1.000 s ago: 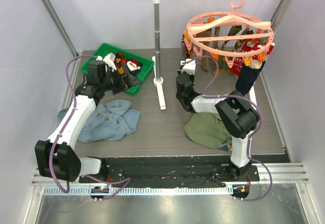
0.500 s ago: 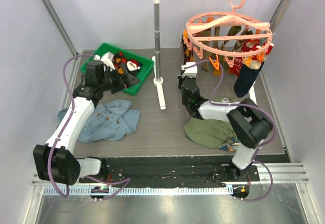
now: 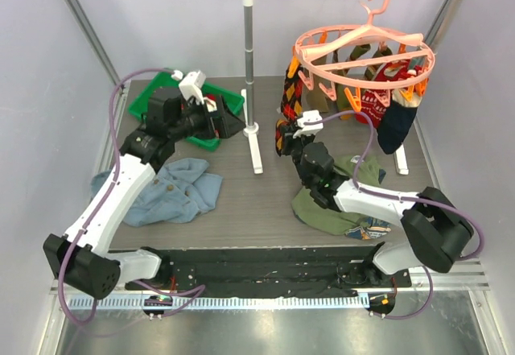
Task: Remove the socks clipped to the hanger
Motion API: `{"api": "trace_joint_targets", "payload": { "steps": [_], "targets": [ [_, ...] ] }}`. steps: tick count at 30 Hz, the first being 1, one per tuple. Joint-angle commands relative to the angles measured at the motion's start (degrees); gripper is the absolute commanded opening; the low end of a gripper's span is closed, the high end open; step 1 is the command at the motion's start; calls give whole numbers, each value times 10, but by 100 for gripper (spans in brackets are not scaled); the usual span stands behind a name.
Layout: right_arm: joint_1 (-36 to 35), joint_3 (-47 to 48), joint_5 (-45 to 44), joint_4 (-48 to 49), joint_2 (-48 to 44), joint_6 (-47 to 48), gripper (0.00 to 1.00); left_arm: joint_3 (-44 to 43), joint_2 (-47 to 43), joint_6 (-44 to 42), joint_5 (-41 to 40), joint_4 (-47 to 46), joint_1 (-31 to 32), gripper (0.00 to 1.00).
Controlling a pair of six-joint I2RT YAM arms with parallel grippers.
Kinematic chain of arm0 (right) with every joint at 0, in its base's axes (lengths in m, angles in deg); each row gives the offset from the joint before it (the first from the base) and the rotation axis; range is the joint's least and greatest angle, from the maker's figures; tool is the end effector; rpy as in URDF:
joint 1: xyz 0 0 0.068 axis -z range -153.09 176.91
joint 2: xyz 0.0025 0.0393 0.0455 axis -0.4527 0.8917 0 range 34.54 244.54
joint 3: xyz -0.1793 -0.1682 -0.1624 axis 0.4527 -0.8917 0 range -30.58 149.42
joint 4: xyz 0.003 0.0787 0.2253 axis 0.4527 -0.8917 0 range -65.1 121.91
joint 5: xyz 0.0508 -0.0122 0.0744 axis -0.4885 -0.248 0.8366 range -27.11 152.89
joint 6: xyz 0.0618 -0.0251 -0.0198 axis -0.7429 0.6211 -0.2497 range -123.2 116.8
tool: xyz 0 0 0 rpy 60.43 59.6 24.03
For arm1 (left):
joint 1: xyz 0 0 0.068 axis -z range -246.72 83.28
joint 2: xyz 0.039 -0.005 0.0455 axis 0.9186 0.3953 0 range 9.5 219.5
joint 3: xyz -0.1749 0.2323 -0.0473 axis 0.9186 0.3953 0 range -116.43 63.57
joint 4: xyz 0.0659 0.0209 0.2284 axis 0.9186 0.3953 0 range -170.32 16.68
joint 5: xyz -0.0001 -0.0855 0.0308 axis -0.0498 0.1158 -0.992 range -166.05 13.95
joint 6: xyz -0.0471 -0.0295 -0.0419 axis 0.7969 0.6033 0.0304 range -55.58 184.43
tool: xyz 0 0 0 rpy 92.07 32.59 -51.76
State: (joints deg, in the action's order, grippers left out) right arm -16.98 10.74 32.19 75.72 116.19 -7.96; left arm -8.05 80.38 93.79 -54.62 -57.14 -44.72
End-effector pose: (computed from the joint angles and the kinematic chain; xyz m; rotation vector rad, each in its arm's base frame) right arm 0.2418 0.1926 0.3074 -0.0880 1.5221 0.2748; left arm 0.2361 -0.1177 0.3985 0.1267 2.0542 -0.9402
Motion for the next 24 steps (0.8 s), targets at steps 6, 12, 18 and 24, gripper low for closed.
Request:
{"api": "trace_joint_targets", "payload": {
  "steps": [6, 12, 18, 24],
  "targets": [
    [-7, -44, 39, -9, -93, -50, 1, -200, 86, -20, -23, -16, 19, 97],
    [-8, -74, 71, -19, -143, -65, 1, -308, 173, -46, -17, -22, 52, 95],
    [-8, -102, 99, -28, -192, -80, 1, -375, 245, -42, 12, -44, 80, 92],
    [-8, -121, 122, -34, -226, -90, 1, -425, 301, -20, 22, -52, 89, 90]
  ]
}}
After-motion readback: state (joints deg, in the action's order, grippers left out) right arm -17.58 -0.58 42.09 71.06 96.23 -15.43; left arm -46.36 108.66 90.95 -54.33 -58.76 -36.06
